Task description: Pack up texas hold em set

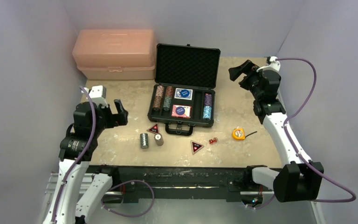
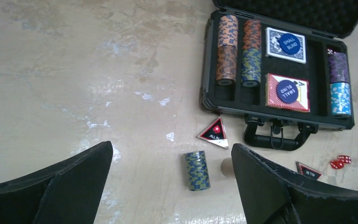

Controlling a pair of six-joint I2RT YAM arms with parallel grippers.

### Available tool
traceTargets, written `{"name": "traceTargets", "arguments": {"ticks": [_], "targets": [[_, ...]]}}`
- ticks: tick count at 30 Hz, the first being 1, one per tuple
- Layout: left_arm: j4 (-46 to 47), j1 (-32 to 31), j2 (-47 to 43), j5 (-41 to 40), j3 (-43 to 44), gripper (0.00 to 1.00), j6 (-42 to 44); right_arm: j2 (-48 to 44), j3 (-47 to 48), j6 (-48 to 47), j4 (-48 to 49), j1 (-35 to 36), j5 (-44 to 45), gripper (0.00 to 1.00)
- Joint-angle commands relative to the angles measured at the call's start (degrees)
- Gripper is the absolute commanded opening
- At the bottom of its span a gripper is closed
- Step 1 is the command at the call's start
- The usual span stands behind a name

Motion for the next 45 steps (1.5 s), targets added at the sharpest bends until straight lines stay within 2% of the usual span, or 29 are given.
{"name": "traceTargets", "arguments": {"ticks": [1, 8, 16, 23, 29, 36, 45], "targets": [[2.83, -1.51, 0.28, 5.7, -0.28, 0.99, 2.68, -0.89, 4.61, -2.22, -2.72, 0.18, -4.58, 0.99], [3.64, -3.54, 1.61, 11.48, -0.65, 0.93, 4.05, -0.99, 6.71, -5.2, -5.19, 3.64, -4.46, 0.99], [4.9, -6.51, 3.55, 20.08, -0.8, 0.85, 5.14, -0.84, 6.16, -12.88, -4.91, 10.98, -3.74, 0.99], [5.56, -9.67, 5.93, 25.43, -0.66, 0.83, 6.01, -0.74, 4.72, -14.87, -4.16, 12.32, -7.21, 0.99], [5.46, -11.9, 9.49, 26.41, -0.13, 0.79, 6.59, -0.24, 4.96, -15.2, -4.16, 13.02, -9.25, 0.99], [2.98, -15.89, 16.01, 23.13, 1.72, 0.72, 7.09, -0.65, 4.61, -14.54, -4.16, 13.6, -8.54, 0.99], [-0.83, -24.64, 26.32, 13.56, 4.88, 0.7, 7.89, -0.74, 3.47, -13.13, -2.24, 14.17, -10.75, 0.99]]}}
